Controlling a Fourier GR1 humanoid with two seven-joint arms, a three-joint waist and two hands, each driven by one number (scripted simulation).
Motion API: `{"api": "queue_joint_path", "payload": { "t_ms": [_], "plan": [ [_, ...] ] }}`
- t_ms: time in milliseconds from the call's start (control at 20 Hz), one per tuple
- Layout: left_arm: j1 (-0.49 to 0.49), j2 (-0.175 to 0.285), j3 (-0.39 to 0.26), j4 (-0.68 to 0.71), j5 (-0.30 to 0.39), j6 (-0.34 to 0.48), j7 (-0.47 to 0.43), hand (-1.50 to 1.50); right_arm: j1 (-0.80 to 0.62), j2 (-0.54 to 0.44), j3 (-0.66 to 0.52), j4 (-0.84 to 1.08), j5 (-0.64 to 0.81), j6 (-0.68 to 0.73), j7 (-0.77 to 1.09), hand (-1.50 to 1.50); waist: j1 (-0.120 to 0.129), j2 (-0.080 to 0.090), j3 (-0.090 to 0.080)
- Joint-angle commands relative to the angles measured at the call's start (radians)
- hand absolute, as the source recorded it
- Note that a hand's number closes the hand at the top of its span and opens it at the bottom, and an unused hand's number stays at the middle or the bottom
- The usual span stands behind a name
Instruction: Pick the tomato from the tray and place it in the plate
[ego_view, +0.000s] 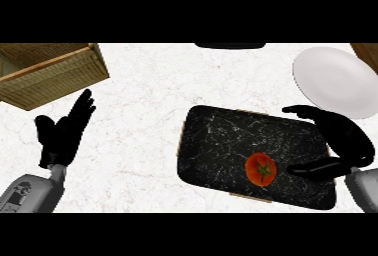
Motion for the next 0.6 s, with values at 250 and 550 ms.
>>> {"api": "queue_joint_path", "payload": {
  "t_ms": [250,550],
  "plan": [
    [0.017,-0.005,0.031,-0.005,0.008,-0.051,0.006,0.00,-0.068,-0.101,0.071,0.221,0.348,-0.025,-0.320,-1.50,-0.011,-0.003,-0.001],
    [0.034,-0.011,0.087,-0.035,-0.002,-0.083,0.041,0.00,-0.038,-0.112,0.075,0.106,0.424,-0.052,-0.244,-1.50,-0.024,-0.007,-0.002]
  ]
}}
